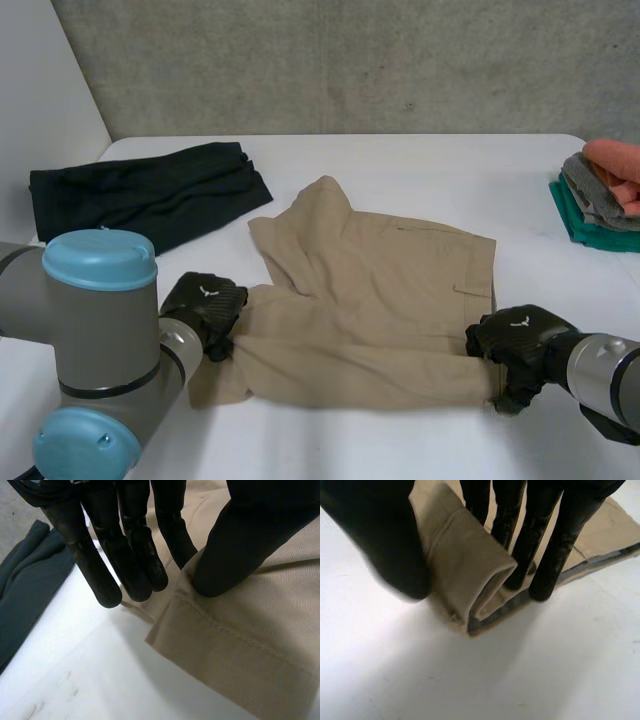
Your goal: Fold the laundry.
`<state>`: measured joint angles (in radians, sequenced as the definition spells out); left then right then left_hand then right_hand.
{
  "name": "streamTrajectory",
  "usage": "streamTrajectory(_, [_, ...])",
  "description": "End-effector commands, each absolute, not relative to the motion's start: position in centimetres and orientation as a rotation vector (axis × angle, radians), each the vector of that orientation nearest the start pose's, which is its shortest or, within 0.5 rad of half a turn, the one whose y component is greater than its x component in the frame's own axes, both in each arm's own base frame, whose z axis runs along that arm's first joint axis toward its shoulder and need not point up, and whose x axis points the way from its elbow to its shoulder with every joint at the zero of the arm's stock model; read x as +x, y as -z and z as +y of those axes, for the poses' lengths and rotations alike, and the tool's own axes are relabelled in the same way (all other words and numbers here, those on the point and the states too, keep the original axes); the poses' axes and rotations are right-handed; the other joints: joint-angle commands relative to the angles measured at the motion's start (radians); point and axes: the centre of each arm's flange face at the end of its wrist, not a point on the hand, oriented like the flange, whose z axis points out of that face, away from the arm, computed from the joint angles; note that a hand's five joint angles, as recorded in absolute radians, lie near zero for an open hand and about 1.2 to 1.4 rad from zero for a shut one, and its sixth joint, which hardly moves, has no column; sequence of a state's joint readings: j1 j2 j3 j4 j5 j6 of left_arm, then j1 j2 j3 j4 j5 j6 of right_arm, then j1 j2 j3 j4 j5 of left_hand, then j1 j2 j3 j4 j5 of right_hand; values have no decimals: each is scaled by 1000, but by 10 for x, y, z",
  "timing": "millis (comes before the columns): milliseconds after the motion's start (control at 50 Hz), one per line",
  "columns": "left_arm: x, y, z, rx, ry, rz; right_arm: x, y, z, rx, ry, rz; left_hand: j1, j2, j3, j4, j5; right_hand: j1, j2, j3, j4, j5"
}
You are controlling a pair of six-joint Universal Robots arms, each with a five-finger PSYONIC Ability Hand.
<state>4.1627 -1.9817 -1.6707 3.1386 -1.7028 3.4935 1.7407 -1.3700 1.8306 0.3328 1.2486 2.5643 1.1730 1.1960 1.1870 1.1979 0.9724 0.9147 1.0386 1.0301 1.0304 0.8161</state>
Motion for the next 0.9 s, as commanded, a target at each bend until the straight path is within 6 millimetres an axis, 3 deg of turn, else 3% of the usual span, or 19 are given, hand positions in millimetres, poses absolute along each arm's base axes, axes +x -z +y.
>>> streamTrajectory(20, [-270, -151, -205, 1119, 1570, 2460, 206, -172, -232, -1214, 1419, 2413, 223, 200, 209, 198, 249, 482, 358, 366, 366, 406])
streamTrajectory(100, [-279, -164, -223, 1155, 1670, 2337, 210, -177, -259, -1280, 1592, 2364, 223, 200, 209, 198, 249, 482, 358, 366, 366, 406])
streamTrajectory(160, [-294, -185, -253, 1143, 1837, 2152, 219, -199, -286, -1296, 1848, 2276, 223, 200, 209, 198, 249, 482, 358, 366, 366, 406])
streamTrajectory(200, [-301, -206, -271, 1114, 1942, 2026, 232, -229, -308, -1272, 2105, 2147, 223, 200, 209, 198, 249, 482, 358, 366, 366, 406])
streamTrajectory(220, [-304, -218, -280, 1091, 1995, 1964, 237, -238, -314, -1260, 2173, 2103, 223, 200, 209, 198, 249, 482, 358, 366, 366, 406])
streamTrajectory(240, [-309, -248, -298, 1018, 2119, 1817, 243, -248, -319, -1244, 2246, 2054, 223, 200, 209, 198, 249, 482, 358, 366, 366, 406])
streamTrajectory(300, [-313, -297, -319, 877, 2314, 1571, 259, -297, -340, -1115, 2543, 1825, 223, 200, 209, 198, 249, 482, 358, 366, 366, 406])
streamTrajectory(320, [-315, -325, -326, 782, 2422, 1424, 262, -312, -345, -1069, 2620, 1754, 223, 200, 209, 198, 249, 482, 358, 366, 366, 406])
streamTrajectory(340, [-316, -341, -328, 723, 2479, 1344, 269, -340, -350, -985, 2744, 1604, 223, 200, 209, 198, 249, 482, 358, 366, 366, 406])
streamTrajectory(380, [-316, -379, -328, 569, 2623, 1136, 272, -364, -354, -895, 2843, 1461, 223, 200, 209, 198, 249, 482, 358, 366, 366, 406])
streamTrajectory(420, [-315, -399, -323, 491, 2692, 1017, 272, -393, -360, -757, 2955, 1270, 223, 200, 209, 198, 249, 482, 358, 366, 366, 406])
streamTrajectory(460, [-312, -421, -318, 396, 2759, 887, 271, -404, -362, -675, 2999, 1173, 223, 200, 209, 198, 249, 482, 358, 366, 366, 406])
streamTrajectory(500, [-310, -428, -315, 358, 2782, 838, 270, -414, -362, -578, 3031, 1068, 223, 200, 209, 198, 249, 482, 358, 366, 366, 406])
streamTrajectory(560, [-311, -420, -314, 375, 2776, 866, 271, -412, -362, -555, 3019, 1054, 223, 200, 209, 198, 249, 482, 358, 366, 366, 406])
streamTrajectory(600, [-311, -410, -314, 407, 2762, 918, 273, -398, -365, -582, 2986, 1118, 223, 200, 209, 198, 249, 482, 358, 366, 366, 406])
streamTrajectory(640, [-312, -387, -313, 477, 2727, 1027, 274, -385, -366, -612, 2949, 1179, 223, 200, 209, 198, 249, 482, 358, 366, 366, 406])
streamTrajectory(760, [-309, -318, -296, 662, 2610, 1378, 273, -318, -364, -751, 2768, 1453, 223, 200, 209, 198, 249, 482, 358, 366, 366, 406])
streamTrajectory(780, [-309, -297, -287, 721, 2563, 1472, 273, -308, -363, -775, 2741, 1487, 223, 200, 209, 198, 249, 482, 358, 366, 366, 406])
streamTrajectory(900, [-307, -230, -245, 945, 2338, 1748, 272, -225, -343, -988, 2390, 1792, 223, 200, 209, 198, 249, 482, 358, 366, 366, 406])
